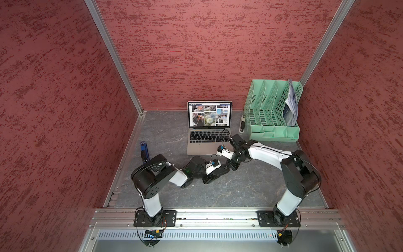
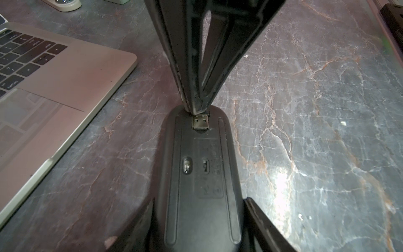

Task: Remove the wireless mouse receiver from the laptop
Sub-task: Insert the USB plug into the mouse.

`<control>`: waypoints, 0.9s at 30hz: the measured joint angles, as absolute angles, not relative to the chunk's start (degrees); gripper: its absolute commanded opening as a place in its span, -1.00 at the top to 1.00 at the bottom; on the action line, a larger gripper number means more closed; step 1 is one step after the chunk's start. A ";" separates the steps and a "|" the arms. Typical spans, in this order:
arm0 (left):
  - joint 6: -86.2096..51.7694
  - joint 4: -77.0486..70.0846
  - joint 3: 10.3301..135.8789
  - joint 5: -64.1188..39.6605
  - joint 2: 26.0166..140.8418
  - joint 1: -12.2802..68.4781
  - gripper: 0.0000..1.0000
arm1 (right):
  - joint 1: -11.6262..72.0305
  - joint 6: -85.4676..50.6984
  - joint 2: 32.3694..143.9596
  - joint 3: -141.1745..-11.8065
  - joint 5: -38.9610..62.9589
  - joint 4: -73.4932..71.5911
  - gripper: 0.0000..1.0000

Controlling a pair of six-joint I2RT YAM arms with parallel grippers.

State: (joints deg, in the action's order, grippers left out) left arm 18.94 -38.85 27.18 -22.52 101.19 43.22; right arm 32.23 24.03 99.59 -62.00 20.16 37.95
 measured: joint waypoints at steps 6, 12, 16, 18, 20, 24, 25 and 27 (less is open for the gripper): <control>18.96 -38.63 27.24 -22.68 101.19 43.16 -0.20 | 32.58 24.03 99.59 -62.19 20.43 38.33 1.00; 18.96 -38.46 27.35 -22.85 101.19 43.11 -0.19 | 33.36 24.03 99.35 -62.22 20.69 39.07 1.00; 18.98 -38.33 27.44 -22.90 101.19 43.11 -0.19 | 34.15 24.01 98.78 -62.22 21.10 39.66 1.00; 18.98 -38.30 27.44 -22.90 101.19 43.11 -0.18 | 34.44 24.01 98.41 -62.22 21.39 39.83 1.00; 18.98 -38.28 27.44 -22.90 101.19 43.11 -0.18 | 34.54 24.01 98.35 -62.22 21.54 39.92 1.00; 18.98 -38.26 27.44 -22.90 101.19 43.13 -0.18 | 34.68 24.03 98.35 -62.22 21.56 40.12 1.00; 18.98 -38.26 27.44 -22.90 101.19 43.11 -0.18 | 34.68 24.03 98.35 -62.22 21.56 40.16 1.00; 18.98 -38.24 27.44 -22.90 101.19 43.13 -0.18 | 34.68 24.03 98.35 -62.22 21.54 40.14 1.00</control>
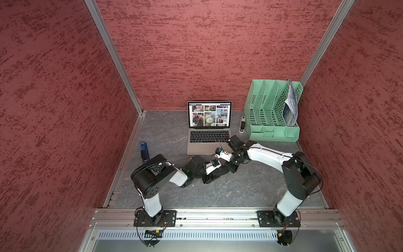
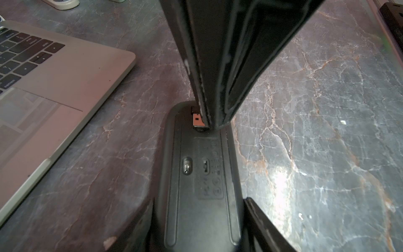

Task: Remove the wireless mouse receiver from the laptop
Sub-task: Insert the USB plug into the mouse.

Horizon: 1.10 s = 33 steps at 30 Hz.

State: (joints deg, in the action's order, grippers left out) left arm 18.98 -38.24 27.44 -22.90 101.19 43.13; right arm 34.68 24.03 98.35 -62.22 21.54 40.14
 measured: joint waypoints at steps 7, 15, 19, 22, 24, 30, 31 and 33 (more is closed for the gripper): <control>19.00 -38.22 27.44 -22.92 101.19 43.11 -0.18 | 34.68 24.08 98.52 -62.94 21.39 40.29 1.00; 19.05 -38.20 27.44 -22.92 101.19 43.11 -0.17 | 34.68 24.25 100.31 -64.42 20.56 40.27 1.00; 19.11 -38.20 27.46 -22.94 101.19 43.11 -0.17 | 34.68 24.25 101.06 -64.42 20.34 40.32 1.00; 19.16 -38.20 27.46 -22.94 101.19 43.11 -0.17 | 34.68 24.25 101.16 -64.42 20.29 40.29 1.00; 19.14 -38.17 27.49 -22.98 101.19 43.11 -0.17 | 34.68 24.23 101.38 -64.45 20.29 40.27 1.00; 18.90 -38.11 27.55 -23.16 101.19 43.05 -0.16 | 34.68 23.75 102.74 -66.08 20.05 41.08 1.00; 18.90 -38.11 27.55 -23.18 101.19 43.05 -0.16 | 34.68 23.59 102.83 -66.24 20.01 41.30 1.00; 18.90 -38.11 27.55 -23.18 101.19 43.05 -0.16 | 34.68 23.51 102.85 -66.28 19.92 41.39 1.00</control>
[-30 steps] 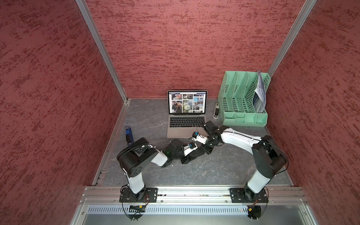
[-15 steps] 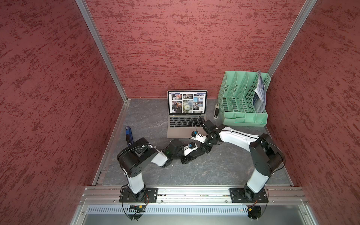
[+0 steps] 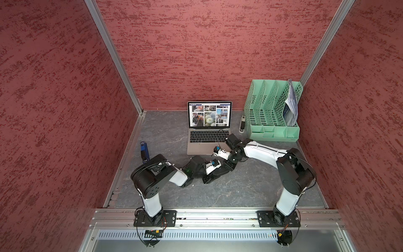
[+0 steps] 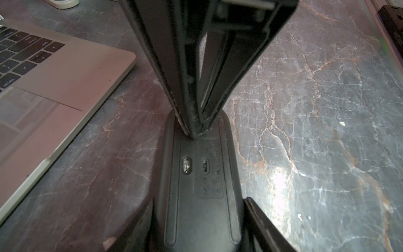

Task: Remove the wireless mouse receiver from the laptop
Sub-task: Insert the USB plug into the mouse, then pick up the mouse from the center of the board.

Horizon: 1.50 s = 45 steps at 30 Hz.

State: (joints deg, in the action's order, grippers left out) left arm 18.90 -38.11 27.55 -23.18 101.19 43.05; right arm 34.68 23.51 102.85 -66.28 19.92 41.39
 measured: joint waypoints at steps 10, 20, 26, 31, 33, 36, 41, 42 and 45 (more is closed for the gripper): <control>19.88 -37.78 27.57 -23.35 101.10 43.05 -0.16 | 34.09 21.37 94.56 -65.89 13.17 40.47 1.00; 23.51 -31.57 28.42 -25.78 98.74 43.05 -0.17 | 31.99 13.26 64.99 -58.26 1.85 31.09 -0.97; 26.17 -24.95 30.09 -28.91 97.14 43.03 -0.18 | 31.99 11.27 62.83 -53.63 7.55 32.58 -0.59; 26.89 -19.05 31.14 -30.94 94.35 42.98 -0.18 | 32.03 15.42 53.95 -51.07 8.71 34.54 -0.62; 26.89 -16.36 32.38 -31.99 92.79 42.74 -0.19 | 32.38 18.44 50.06 -49.63 8.93 35.11 -0.62; 26.85 -13.56 34.37 -34.00 90.74 41.74 -0.19 | 33.34 23.20 47.18 -46.63 8.91 36.12 -0.63; 25.74 -11.35 35.86 -38.20 89.86 38.57 -0.20 | 36.84 31.94 48.23 -42.98 7.99 38.83 -0.67; 25.36 -10.87 35.97 -39.09 89.95 37.98 -0.20 | 37.65 33.93 48.73 -42.39 7.38 39.22 -0.67; 24.16 -9.93 36.23 -41.45 90.37 36.97 -0.20 | 38.96 39.55 48.90 -41.15 5.78 39.09 -0.66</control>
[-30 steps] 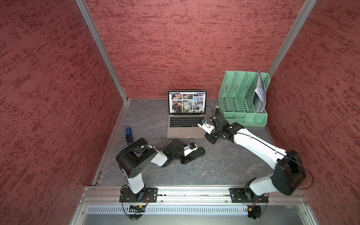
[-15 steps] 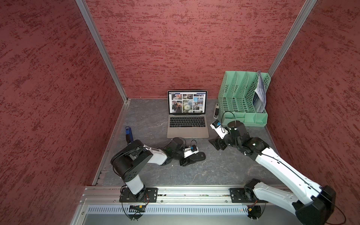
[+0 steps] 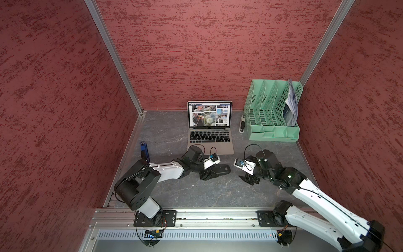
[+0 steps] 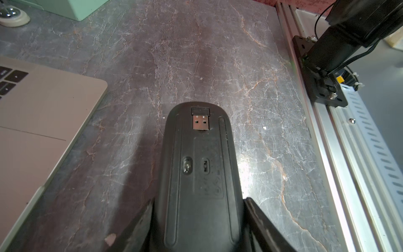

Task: Remove the wireless mouse receiver from the laptop
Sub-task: Pick up the mouse from the center of the board.

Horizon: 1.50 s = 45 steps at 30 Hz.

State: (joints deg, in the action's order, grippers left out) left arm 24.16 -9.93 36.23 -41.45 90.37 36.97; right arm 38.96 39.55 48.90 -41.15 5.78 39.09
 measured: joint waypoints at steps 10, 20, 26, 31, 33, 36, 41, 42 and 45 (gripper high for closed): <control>18.72 -8.49 38.61 -50.72 92.47 35.22 -0.21 | 43.29 60.40 49.47 -35.09 2.31 28.34 -0.64; 14.37 -9.37 38.92 -56.60 93.03 34.65 -0.21 | 49.80 65.45 56.12 -33.41 2.35 18.35 -0.63; 12.38 -10.81 38.92 -58.24 93.45 34.28 -0.21 | 51.51 65.43 57.95 -32.84 2.07 15.31 -0.54; 10.92 -11.86 38.92 -59.44 93.49 34.28 -0.21 | 52.40 65.60 59.05 -32.01 0.51 12.29 -0.46; 10.46 -12.27 38.92 -59.88 93.60 34.28 -0.21 | 52.75 65.65 59.57 -31.92 -0.12 11.60 -0.43; 9.72 -12.80 38.92 -60.34 93.73 34.28 -0.21 | 53.08 65.63 60.34 -31.90 -0.78 10.55 -0.38; 9.19 -12.99 38.92 -61.14 93.73 34.26 -0.21 | 53.56 65.67 61.76 -31.90 -2.66 8.84 -0.26; 9.15 -12.97 38.92 -61.30 93.73 34.26 -0.21 | 53.58 65.80 61.98 -31.90 -3.07 8.60 -0.22; 8.78 -12.88 38.92 -61.60 93.73 34.24 -0.21 | 53.65 66.04 62.22 -31.90 -4.14 8.27 -0.12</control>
